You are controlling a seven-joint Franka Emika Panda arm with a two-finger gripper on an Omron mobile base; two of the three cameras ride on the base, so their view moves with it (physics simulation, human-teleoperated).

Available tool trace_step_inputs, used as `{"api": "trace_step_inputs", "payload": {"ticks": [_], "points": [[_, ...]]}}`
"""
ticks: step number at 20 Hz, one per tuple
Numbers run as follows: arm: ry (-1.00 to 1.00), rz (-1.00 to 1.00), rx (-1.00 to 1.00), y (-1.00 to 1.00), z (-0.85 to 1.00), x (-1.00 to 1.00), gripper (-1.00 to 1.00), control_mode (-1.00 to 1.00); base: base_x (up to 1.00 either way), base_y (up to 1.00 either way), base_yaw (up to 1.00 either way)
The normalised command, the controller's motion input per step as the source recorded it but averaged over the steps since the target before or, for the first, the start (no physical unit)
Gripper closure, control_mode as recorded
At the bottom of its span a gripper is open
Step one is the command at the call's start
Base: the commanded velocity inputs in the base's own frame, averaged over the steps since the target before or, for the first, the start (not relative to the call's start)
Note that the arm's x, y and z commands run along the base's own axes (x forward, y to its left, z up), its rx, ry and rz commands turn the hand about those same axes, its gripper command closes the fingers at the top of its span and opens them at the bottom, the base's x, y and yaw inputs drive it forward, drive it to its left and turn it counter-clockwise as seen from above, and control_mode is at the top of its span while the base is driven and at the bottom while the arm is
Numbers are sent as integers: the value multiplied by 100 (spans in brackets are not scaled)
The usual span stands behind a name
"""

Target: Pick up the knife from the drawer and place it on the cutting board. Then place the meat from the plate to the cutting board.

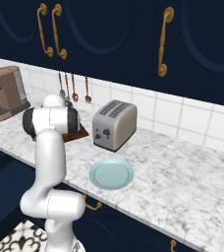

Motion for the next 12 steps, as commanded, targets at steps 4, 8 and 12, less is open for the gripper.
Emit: {"api": "trace_step_inputs", "payload": {"ticks": [4, 8, 12], "points": [[-1, -1, 0, 3, -2, -4, -100, -100, 0, 0, 0], [-7, -1, 0, -3, 11, -30, -100, -100, 0, 0, 0], [-15, -2, 0, -12, 38, -48, -100, -100, 0, 0, 0]]}}
